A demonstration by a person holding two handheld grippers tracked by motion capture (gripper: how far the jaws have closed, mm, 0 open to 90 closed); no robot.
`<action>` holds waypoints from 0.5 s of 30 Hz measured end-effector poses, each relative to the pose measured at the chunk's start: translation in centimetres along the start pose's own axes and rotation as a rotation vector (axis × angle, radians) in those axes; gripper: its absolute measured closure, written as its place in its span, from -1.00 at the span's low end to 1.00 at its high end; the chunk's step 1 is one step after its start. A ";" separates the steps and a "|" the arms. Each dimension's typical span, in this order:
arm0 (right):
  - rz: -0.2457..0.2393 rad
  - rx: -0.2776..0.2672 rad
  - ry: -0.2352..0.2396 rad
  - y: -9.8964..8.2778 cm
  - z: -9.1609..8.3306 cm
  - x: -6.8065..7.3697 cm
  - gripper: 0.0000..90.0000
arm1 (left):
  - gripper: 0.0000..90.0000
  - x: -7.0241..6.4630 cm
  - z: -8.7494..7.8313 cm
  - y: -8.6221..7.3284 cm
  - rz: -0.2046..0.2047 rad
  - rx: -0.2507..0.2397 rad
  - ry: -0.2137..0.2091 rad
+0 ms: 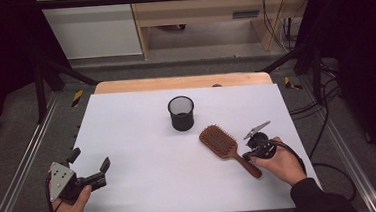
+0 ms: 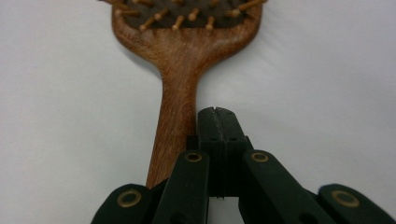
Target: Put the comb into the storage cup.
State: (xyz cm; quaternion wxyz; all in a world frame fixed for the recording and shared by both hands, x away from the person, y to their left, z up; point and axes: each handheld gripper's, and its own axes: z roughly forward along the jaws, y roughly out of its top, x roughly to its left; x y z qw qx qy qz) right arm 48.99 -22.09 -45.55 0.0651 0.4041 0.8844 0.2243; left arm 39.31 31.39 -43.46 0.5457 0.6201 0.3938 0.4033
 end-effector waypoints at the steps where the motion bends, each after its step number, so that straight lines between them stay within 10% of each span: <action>1: 0.005 0.002 0.004 0.1 0.0 0.2 1.00 | -0.98 0.0 0.0 0.0 0.001 0.001 -0.001; 15: -0.009 0.001 0.035 0.4 0.1 1.7 1.00 | -0.98 0.0 0.0 0.0 0.004 0.003 -0.004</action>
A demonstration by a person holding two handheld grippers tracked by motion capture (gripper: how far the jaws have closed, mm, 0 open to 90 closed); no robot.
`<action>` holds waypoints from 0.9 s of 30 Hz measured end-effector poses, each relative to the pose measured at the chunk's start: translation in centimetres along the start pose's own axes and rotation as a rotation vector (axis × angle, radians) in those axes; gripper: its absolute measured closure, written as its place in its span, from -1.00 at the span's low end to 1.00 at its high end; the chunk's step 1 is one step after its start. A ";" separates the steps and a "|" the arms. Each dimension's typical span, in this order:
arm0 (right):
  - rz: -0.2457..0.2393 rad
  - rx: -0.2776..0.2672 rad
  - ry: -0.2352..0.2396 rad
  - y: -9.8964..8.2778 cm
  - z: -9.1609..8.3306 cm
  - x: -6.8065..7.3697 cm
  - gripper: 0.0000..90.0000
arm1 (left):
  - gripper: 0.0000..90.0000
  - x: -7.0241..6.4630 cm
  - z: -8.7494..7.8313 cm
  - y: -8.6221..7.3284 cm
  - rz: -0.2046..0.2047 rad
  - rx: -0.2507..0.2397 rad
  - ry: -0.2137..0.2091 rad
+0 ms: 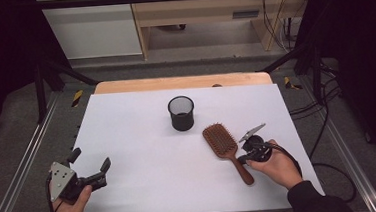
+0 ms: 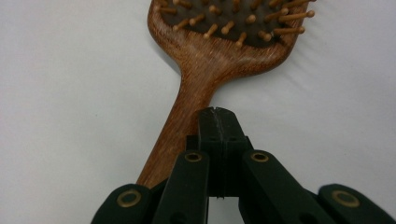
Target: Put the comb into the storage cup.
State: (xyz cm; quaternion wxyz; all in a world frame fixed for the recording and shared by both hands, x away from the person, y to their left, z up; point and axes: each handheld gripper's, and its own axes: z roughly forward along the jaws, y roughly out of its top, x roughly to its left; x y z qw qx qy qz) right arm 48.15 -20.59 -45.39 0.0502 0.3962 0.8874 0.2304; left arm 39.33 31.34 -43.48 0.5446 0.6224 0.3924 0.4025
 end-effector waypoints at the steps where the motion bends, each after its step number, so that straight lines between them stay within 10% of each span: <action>1: 0.000 0.000 0.000 0.0 0.0 0.0 1.00 | -0.98 0.0 0.0 0.0 0.000 0.001 -0.001; 27: 0.031 -0.146 -0.003 0.2 -2.1 2.1 0.80 | -0.98 -0.1 0.0 0.0 0.004 0.003 -0.003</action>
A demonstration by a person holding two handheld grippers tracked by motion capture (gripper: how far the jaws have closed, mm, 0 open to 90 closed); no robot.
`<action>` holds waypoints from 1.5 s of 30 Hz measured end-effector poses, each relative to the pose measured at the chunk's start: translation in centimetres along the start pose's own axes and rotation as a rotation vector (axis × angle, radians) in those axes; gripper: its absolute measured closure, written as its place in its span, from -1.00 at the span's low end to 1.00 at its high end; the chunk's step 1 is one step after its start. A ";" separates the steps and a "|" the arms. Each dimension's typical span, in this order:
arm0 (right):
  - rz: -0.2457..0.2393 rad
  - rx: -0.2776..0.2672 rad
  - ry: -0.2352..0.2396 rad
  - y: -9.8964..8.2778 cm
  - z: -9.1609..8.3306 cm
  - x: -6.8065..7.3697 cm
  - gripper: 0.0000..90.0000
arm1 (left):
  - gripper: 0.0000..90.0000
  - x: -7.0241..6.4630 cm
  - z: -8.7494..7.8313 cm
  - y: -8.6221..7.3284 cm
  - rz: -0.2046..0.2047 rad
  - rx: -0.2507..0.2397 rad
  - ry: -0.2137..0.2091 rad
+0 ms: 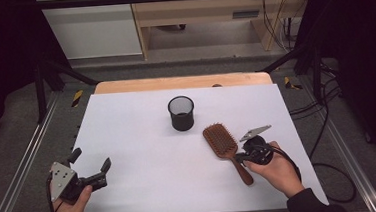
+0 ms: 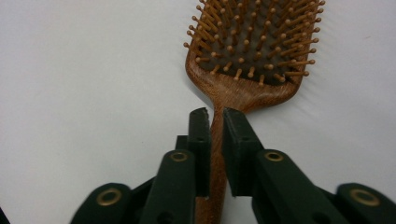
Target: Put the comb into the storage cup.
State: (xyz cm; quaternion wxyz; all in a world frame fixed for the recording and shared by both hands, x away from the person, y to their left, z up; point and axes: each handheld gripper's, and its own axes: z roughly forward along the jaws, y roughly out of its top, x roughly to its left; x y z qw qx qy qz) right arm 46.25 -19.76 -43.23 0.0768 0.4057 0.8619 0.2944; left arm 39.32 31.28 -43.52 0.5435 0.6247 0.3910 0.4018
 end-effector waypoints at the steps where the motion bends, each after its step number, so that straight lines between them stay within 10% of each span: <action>1: 0.001 0.000 -0.005 0.0 0.1 0.1 0.74 | -0.98 0.0 0.0 0.0 0.000 0.000 0.000; 22: 0.109 0.033 -0.133 0.3 2.2 0.6 -0.79 | -0.98 0.0 0.0 0.0 0.001 0.002 -0.003; 45: 0.116 0.113 -0.171 0.5 4.0 0.6 -0.33 | -0.98 0.0 0.0 0.0 0.000 0.002 -0.006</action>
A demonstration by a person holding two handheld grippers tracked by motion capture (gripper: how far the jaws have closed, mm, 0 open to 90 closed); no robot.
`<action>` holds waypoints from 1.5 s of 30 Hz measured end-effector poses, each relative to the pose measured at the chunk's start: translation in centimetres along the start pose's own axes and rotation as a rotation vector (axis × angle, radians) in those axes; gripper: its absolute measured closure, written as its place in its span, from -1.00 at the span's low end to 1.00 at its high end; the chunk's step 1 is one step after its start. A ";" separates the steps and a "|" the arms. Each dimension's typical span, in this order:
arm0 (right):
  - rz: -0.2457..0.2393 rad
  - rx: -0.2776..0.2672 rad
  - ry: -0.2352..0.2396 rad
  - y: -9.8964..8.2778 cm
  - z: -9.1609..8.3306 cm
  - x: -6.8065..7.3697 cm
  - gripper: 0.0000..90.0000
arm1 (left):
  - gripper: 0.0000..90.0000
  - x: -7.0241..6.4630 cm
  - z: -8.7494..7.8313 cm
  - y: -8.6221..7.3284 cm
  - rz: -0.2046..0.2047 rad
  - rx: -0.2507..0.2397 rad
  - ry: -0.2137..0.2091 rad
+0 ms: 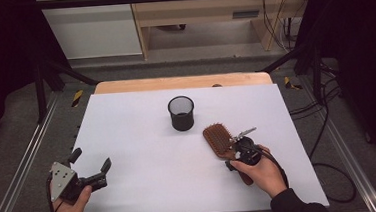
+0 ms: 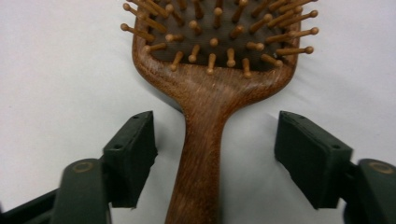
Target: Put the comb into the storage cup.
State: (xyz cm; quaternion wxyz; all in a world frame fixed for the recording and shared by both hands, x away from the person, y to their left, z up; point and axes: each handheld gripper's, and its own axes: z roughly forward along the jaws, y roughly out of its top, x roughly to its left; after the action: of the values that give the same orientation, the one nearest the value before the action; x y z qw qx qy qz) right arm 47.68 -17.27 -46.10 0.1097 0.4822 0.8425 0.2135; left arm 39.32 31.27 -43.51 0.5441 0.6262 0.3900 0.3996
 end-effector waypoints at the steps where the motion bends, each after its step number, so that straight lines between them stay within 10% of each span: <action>1: -0.003 0.002 -0.007 0.0 0.0 0.0 -0.30 | -0.98 0.0 0.0 0.0 0.000 0.000 0.000; 13: -0.039 0.022 -0.002 0.3 -0.4 -0.2 0.37 | -0.98 0.1 0.0 0.0 -0.011 -0.002 0.001; 31: -0.072 0.071 0.030 1.0 -0.3 -0.7 0.62 | -0.98 0.2 0.0 0.2 -0.005 -0.012 -0.004; 45: -0.063 -0.028 0.066 -0.4 -1.3 -1.9 0.62 | -0.98 1.0 -0.2 0.3 -0.022 -0.024 0.012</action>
State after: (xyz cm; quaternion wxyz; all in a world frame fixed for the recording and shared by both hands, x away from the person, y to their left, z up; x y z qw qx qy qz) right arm 47.85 -19.42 -45.18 0.0955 0.4466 0.8573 0.2376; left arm 39.49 32.27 -43.11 0.5536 0.6129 0.3952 0.4022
